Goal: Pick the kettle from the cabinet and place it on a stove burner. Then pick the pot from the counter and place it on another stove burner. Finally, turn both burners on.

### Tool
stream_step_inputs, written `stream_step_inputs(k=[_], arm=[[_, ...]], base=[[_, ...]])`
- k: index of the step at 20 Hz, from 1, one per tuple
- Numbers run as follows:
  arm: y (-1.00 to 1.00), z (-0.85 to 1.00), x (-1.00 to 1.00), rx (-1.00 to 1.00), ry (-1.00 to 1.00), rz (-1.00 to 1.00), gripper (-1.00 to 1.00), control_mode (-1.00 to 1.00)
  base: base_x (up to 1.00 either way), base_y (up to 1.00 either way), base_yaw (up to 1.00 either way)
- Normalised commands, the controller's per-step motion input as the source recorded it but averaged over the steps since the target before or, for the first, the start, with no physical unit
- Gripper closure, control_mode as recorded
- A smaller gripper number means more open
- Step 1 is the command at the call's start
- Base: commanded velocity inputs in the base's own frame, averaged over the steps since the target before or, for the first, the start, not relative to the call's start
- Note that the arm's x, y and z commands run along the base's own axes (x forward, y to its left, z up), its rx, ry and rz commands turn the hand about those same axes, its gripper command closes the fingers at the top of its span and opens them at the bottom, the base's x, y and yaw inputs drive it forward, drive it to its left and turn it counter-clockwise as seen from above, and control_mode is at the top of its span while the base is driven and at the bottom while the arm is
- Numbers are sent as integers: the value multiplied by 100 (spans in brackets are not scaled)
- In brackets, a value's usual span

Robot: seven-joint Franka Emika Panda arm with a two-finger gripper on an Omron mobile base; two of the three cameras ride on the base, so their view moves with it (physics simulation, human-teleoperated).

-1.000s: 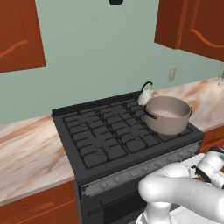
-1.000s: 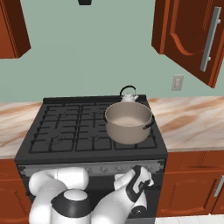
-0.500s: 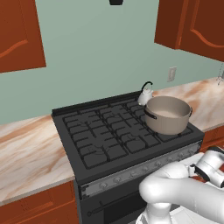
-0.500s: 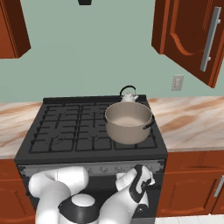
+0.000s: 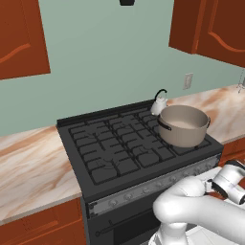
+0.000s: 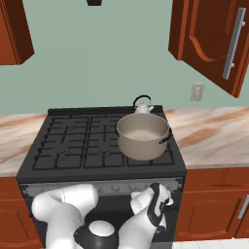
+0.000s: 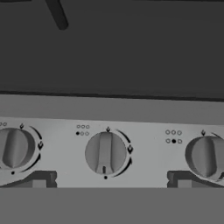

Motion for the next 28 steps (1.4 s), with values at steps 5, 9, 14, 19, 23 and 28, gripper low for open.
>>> stream_step_inputs(k=[5,9,14,19,23,28], arm=[[0,-17,10,0,0,0,-100,-100],[-1,-15,11,0,0,0,-100,-100],[-4,-9,12,1,0,0,-100,-100],[-3,-6,13,0,0,0,-100,-100],[-3,-6,12,0,0,0,-100,-100],[-1,-2,6,0,0,0,-100,-100]], base=[[0,0,0],[0,0,0],[0,0,0],[0,0,0],[0,0,0],[0,0,0]])
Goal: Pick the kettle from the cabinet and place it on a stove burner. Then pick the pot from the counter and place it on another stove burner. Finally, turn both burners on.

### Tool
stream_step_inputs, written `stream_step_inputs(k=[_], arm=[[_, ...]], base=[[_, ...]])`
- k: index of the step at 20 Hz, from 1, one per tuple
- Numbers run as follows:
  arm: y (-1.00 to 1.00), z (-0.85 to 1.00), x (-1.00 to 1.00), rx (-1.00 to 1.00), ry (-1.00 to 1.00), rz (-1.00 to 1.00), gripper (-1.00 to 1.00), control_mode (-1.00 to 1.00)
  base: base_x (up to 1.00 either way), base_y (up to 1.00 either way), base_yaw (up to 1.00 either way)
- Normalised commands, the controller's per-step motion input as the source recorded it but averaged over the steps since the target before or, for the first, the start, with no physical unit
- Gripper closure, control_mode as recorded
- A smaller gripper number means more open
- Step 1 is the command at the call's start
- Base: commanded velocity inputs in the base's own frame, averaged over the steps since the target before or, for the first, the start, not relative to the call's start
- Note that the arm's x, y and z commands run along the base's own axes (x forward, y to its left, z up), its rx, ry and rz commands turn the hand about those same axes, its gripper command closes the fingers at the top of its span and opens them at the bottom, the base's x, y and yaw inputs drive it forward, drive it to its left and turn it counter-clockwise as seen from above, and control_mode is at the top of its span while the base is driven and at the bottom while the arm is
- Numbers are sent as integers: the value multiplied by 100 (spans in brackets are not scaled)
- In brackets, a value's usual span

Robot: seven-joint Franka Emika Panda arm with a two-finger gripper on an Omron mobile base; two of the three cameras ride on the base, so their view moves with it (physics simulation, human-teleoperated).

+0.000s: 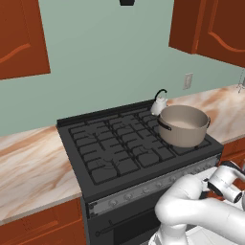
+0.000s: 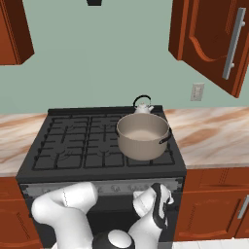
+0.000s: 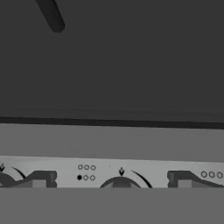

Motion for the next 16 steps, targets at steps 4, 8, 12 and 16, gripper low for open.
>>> stream_step_inputs(k=[4,8,12,16], arm=[[0,0,9,2,-2,0,-100,-100],[10,0,21,2,-2,1,100,-100],[4,0,16,2,-3,1,100,-100],[2,0,5,0,-3,0,100,-100]], base=[[0,0,0],[0,0,0],[0,0,0],[0,0,0]])
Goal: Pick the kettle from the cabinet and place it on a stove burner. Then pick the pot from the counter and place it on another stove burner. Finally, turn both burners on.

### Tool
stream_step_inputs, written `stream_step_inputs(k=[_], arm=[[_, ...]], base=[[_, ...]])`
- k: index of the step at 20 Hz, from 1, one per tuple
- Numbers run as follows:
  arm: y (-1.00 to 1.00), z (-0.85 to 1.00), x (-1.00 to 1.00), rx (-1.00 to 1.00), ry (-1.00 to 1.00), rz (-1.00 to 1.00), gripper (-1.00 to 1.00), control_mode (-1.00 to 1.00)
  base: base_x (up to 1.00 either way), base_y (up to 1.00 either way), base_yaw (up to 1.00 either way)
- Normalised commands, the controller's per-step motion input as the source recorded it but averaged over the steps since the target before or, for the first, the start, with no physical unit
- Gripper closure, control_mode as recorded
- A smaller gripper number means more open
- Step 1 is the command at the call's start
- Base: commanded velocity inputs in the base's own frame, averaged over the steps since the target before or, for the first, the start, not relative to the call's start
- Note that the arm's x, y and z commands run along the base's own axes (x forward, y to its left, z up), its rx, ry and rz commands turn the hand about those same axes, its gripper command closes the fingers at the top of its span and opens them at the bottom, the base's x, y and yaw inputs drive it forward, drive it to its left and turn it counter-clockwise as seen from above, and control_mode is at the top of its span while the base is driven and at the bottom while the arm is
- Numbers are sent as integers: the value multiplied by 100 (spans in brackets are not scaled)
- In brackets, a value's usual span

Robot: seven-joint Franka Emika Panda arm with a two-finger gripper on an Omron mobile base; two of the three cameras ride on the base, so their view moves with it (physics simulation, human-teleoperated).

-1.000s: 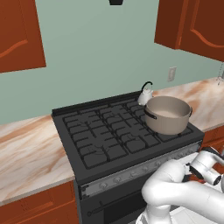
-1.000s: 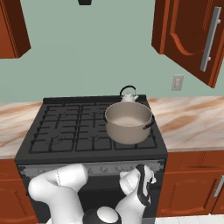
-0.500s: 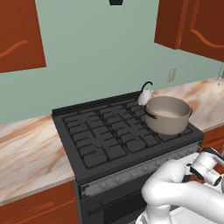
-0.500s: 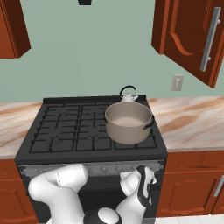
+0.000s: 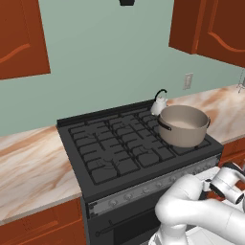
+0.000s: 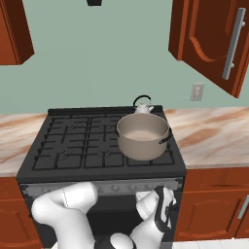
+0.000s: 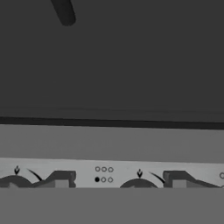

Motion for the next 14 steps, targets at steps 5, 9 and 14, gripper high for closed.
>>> stream_step_inputs(k=[5,9,14], arm=[[5,5,-1,0,-7,0,100,-100],[15,17,-10,-1,-11,0,100,-100],[13,20,-4,-3,-8,0,100,-100]], base=[[0,0,0],[0,0,0],[0,0,0]])
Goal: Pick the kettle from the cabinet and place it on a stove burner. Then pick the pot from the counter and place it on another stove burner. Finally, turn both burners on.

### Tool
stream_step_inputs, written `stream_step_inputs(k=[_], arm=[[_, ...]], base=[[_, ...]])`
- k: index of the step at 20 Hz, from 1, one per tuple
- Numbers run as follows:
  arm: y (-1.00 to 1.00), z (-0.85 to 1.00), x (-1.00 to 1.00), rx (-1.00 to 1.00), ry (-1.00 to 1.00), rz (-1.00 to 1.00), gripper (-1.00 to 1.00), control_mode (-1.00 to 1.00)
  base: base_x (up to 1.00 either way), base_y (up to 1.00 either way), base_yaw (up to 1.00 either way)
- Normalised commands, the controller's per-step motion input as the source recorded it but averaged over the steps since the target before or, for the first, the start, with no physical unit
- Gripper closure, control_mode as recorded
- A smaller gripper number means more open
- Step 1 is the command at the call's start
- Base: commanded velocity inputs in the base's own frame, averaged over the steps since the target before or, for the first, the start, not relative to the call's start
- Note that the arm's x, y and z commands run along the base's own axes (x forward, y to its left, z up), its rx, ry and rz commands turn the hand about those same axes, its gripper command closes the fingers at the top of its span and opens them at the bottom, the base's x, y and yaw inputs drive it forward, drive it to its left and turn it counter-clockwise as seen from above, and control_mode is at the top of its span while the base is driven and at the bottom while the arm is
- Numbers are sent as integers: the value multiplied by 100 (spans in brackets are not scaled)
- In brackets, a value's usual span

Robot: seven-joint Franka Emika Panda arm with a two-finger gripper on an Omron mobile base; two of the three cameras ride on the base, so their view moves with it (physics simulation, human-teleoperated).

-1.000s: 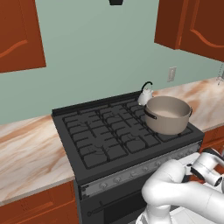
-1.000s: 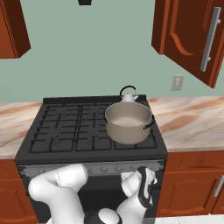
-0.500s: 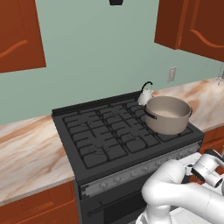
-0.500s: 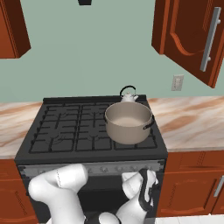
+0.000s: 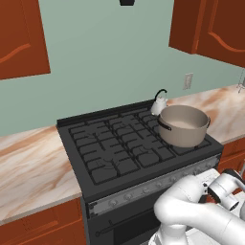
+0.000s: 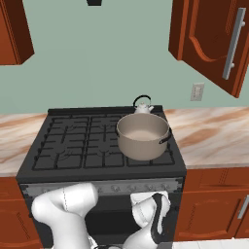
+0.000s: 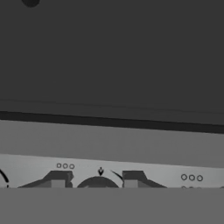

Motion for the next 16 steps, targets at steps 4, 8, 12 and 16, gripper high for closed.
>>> stream_step_inputs(k=[4,8,12,16], arm=[[1,18,0,-4,0,2,100,-100],[0,18,0,-4,0,2,100,-100],[0,14,0,-7,-1,2,100,-100],[0,8,0,-11,-4,4,100,-100]], base=[[0,0,0],[0,0,0],[0,0,0],[0,0,0]])
